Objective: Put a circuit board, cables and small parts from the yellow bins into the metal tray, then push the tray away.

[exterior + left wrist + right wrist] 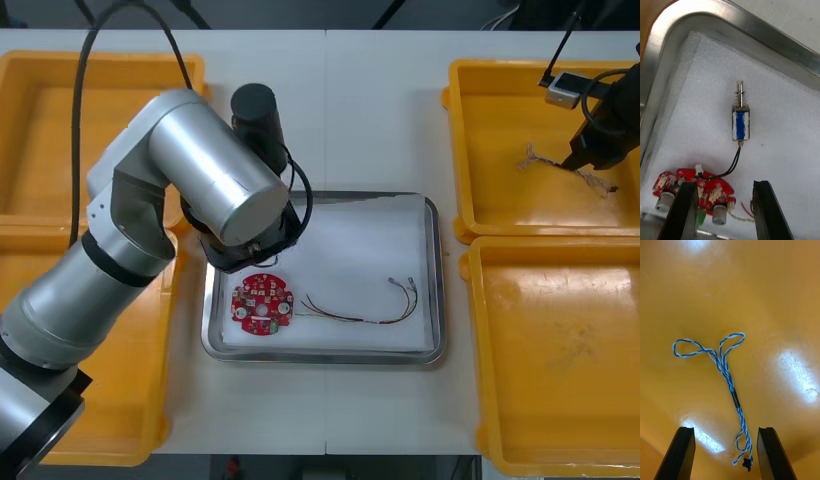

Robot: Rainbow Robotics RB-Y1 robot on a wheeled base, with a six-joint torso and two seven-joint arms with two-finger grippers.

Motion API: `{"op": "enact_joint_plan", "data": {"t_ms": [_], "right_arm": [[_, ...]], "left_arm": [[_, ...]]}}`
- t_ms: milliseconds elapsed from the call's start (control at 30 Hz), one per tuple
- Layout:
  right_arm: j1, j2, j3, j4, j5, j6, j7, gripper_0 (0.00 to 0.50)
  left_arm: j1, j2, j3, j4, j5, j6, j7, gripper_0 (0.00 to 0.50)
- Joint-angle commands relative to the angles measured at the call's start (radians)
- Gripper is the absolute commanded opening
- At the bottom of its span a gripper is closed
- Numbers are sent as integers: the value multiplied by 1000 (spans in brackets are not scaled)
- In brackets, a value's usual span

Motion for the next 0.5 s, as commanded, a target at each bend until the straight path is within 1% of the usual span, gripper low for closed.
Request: {"op": "enact_joint_plan", "data": {"t_ms": [33, 67, 133, 167, 200, 267, 300, 333, 367, 467, 500], "right_arm": [[-18, -18, -28, 48, -21, -21, 7, 479], [-18, -17, -28, 53, -24, -26, 8, 479], [-19, -3, -28, 76, -30, -47, 13, 479], [-19, 2, -28, 81, -30, -53, 14, 481], [-19, 11, -28, 93, -35, -65, 16, 481], [-19, 25, -28, 120, -56, -93, 24, 480], [-21, 28, -28, 128, -63, -99, 25, 481], [-21, 34, -28, 139, -69, -110, 31, 481], [-22, 35, -28, 143, -70, -115, 33, 479], [-22, 51, -28, 153, -70, -136, 47, 478], [-21, 52, -28, 154, -70, -138, 50, 479]], "left_arm": [[-91, 75, 107, -80, 139, 62, -4, 500], [-99, 81, 117, -83, 160, 62, -3, 500], [-128, 112, 159, -87, 245, 62, 4, 500], [-135, 119, 170, -89, 268, 62, 7, 500], [-149, 135, 193, -89, 309, 62, 10, 500], [-175, 167, 245, -87, 386, 62, 21, 500], [-181, 176, 258, -89, 404, 62, 25, 500], [-192, 193, 289, -87, 441, 62, 51, 500], [-198, 201, 301, -86, 458, 62, 73, 500], [-241, 259, 354, -60, 564, 62, 179, 500], [-250, 267, 357, -49, 579, 62, 191, 500]]}}
